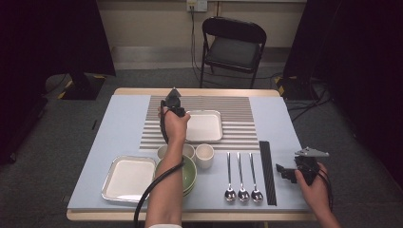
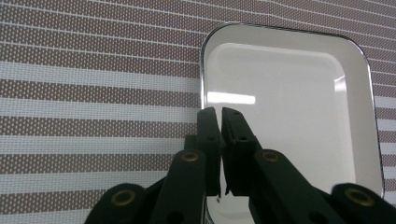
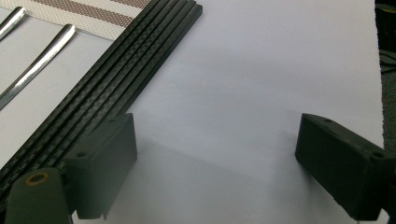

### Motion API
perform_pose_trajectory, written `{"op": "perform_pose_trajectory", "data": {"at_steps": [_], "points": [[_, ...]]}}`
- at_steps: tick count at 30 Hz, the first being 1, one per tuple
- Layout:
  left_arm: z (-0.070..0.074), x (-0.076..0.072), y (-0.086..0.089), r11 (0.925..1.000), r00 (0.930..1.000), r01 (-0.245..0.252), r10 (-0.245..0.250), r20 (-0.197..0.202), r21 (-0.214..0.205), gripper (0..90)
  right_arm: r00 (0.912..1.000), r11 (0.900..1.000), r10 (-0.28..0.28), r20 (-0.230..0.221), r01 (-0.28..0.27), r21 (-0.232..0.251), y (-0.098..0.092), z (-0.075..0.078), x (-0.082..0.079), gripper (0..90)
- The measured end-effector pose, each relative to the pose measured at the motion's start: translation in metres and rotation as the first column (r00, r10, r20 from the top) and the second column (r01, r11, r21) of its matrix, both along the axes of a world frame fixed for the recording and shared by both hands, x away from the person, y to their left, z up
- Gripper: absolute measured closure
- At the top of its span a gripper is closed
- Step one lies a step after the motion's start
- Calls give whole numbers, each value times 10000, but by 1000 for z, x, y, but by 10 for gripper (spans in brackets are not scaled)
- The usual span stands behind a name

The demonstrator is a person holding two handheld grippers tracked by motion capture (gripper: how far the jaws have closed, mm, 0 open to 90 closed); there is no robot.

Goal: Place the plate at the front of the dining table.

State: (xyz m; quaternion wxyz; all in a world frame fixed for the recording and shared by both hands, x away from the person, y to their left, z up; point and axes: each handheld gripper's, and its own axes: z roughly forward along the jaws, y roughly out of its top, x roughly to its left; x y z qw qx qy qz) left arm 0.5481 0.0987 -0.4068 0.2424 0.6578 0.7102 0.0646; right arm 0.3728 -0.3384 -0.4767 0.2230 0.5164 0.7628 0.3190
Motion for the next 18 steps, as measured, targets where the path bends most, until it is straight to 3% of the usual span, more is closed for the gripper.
{"op": "perform_pose_trajectory", "data": {"at_steps": [4,7,10,11,16,18], "points": [[3,0,0,10000,10000,46,-46,73,-10,840,10000,10000,-6,-2,6,4,0,0,0,118],[3,0,0,9991,9989,358,-365,310,229,737,10000,10000,0,0,0,5,0,0,0,119],[-1,1,0,9975,9960,679,-690,561,215,649,10000,10000,14,9,-14,2,0,0,0,119],[-3,1,1,9952,9933,895,-922,699,408,582,10000,10000,3,3,-3,1,0,0,0,119],[-10,1,2,9846,9821,1527,-1608,985,854,474,10000,10000,0,3,0,-1,0,0,0,119],[-13,2,3,9767,9768,1888,-1975,828,1023,460,10000,10000,-2,4,2,-2,0,0,0,118]]}}
